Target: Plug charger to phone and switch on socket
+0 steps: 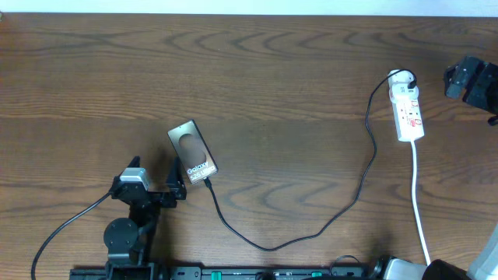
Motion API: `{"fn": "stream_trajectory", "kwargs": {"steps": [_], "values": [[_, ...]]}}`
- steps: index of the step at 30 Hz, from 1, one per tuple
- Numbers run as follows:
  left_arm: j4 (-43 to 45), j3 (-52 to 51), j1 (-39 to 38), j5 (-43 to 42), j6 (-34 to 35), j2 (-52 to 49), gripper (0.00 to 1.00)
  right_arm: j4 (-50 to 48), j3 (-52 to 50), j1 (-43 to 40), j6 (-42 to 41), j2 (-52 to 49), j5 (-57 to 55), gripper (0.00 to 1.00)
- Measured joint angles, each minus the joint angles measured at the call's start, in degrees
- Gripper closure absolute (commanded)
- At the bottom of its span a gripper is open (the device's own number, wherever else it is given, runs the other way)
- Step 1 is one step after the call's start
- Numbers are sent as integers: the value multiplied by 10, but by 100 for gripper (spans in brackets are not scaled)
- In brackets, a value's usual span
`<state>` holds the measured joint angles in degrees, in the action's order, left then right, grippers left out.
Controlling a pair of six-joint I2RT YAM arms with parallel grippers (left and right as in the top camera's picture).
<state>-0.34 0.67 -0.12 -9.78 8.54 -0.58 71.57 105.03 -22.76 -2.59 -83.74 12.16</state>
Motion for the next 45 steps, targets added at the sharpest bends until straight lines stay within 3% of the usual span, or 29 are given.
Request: {"fn": "stream_trajectory", "kwargs": {"steps": [12, 30, 45], "values": [[-14, 4, 0, 55, -26, 0, 7, 0, 0, 0, 0, 0, 0, 1], [-13, 4, 0, 54, -84, 0, 7, 0, 0, 0, 0, 0, 0, 1], [-13, 4, 0, 54, -89, 0, 7, 0, 0, 0, 0, 0, 0, 1]]}}
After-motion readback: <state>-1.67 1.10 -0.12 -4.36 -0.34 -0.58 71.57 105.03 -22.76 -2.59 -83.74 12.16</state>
